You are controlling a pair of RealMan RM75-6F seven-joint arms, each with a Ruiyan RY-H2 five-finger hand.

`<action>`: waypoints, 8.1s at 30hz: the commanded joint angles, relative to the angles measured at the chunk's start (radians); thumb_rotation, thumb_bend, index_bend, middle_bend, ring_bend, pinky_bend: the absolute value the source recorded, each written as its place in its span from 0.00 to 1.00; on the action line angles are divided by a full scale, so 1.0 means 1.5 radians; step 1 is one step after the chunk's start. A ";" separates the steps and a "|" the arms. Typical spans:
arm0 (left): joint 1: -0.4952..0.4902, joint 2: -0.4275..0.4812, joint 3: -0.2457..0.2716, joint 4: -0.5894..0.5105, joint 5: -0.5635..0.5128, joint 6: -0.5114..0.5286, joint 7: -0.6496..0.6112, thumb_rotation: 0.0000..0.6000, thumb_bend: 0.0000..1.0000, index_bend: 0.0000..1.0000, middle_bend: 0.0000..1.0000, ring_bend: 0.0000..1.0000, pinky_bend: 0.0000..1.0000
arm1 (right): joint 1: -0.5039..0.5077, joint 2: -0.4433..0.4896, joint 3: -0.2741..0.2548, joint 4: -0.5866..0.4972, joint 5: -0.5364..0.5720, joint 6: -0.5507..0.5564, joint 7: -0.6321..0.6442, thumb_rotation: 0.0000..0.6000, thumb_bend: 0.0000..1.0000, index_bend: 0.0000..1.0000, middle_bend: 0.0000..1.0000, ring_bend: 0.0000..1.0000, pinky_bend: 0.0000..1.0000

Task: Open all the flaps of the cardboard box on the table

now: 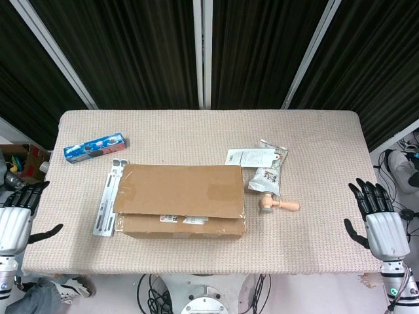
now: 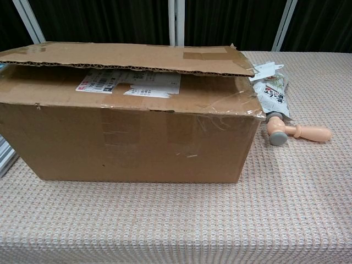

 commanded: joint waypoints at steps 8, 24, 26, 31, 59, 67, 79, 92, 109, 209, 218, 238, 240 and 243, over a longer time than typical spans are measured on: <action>-0.001 0.003 0.004 -0.010 -0.009 -0.013 0.011 0.87 0.01 0.13 0.16 0.17 0.25 | 0.004 0.004 0.004 0.004 0.006 -0.004 0.014 1.00 0.30 0.00 0.00 0.00 0.00; 0.001 -0.001 0.006 -0.001 -0.022 -0.023 0.008 0.87 0.01 0.13 0.16 0.17 0.25 | 0.128 0.097 0.039 -0.201 -0.083 -0.139 -0.136 1.00 0.24 0.00 0.00 0.00 0.00; 0.002 -0.002 0.007 0.003 -0.019 -0.019 0.010 0.87 0.01 0.13 0.16 0.17 0.25 | 0.154 0.095 0.048 -0.225 -0.079 -0.175 -0.167 1.00 0.22 0.00 0.00 0.00 0.00; 0.004 -0.005 0.008 0.006 -0.017 -0.016 0.012 0.87 0.01 0.13 0.16 0.17 0.25 | 0.213 0.053 0.061 -0.261 -0.069 -0.255 -0.235 1.00 0.19 0.00 0.00 0.00 0.00; 0.010 0.001 0.006 0.023 -0.021 -0.011 -0.004 0.86 0.01 0.13 0.16 0.17 0.25 | 0.333 -0.186 0.107 -0.173 -0.013 -0.282 -0.397 1.00 0.20 0.00 0.00 0.00 0.00; 0.007 0.000 0.003 0.027 -0.014 -0.008 -0.013 0.86 0.01 0.11 0.16 0.17 0.25 | 0.364 -0.192 0.164 -0.155 0.013 -0.263 -0.443 1.00 0.20 0.00 0.00 0.00 0.00; 0.009 0.020 0.007 0.020 -0.005 -0.005 -0.021 0.86 0.01 0.11 0.15 0.17 0.25 | 0.456 -0.252 0.263 -0.038 0.083 -0.254 -0.524 1.00 0.20 0.00 0.00 0.00 0.00; 0.012 0.035 0.009 0.011 0.002 0.001 -0.031 0.86 0.02 0.11 0.15 0.17 0.26 | 0.538 -0.307 0.295 0.098 0.153 -0.248 -0.494 1.00 0.20 0.00 0.00 0.00 0.00; -0.130 0.142 -0.059 -0.125 0.037 -0.118 -0.213 0.84 0.15 0.12 0.16 0.17 0.27 | 0.321 -0.096 0.220 -0.162 0.014 0.011 -0.344 1.00 0.31 0.00 0.00 0.00 0.00; -0.408 0.256 -0.039 -0.250 0.052 -0.362 -0.443 0.26 0.00 0.15 0.24 0.17 0.23 | 0.076 -0.038 0.159 -0.106 -0.115 0.206 -0.072 1.00 0.50 0.00 0.01 0.00 0.00; -0.438 0.087 -0.066 -0.216 -0.005 -0.371 -0.207 0.43 0.00 0.17 0.25 0.15 0.23 | 0.068 -0.033 0.156 -0.104 -0.105 0.204 -0.066 1.00 0.50 0.00 0.01 0.00 0.00; -0.553 -0.066 -0.024 -0.028 0.137 -0.429 -0.165 0.40 0.00 0.38 0.36 0.15 0.22 | 0.048 -0.019 0.152 -0.079 -0.088 0.218 -0.014 1.00 0.44 0.00 0.01 0.00 0.00; -0.553 -0.064 -0.014 -0.019 0.141 -0.431 -0.150 0.40 0.00 0.39 0.38 0.14 0.21 | 0.047 -0.019 0.152 -0.077 -0.087 0.219 -0.009 1.00 0.44 0.00 0.01 0.00 0.00; -0.554 -0.056 -0.003 -0.019 0.137 -0.440 -0.145 0.40 0.00 0.40 0.38 0.14 0.21 | 0.046 -0.019 0.151 -0.076 -0.087 0.220 -0.005 1.00 0.43 0.00 0.01 0.00 0.00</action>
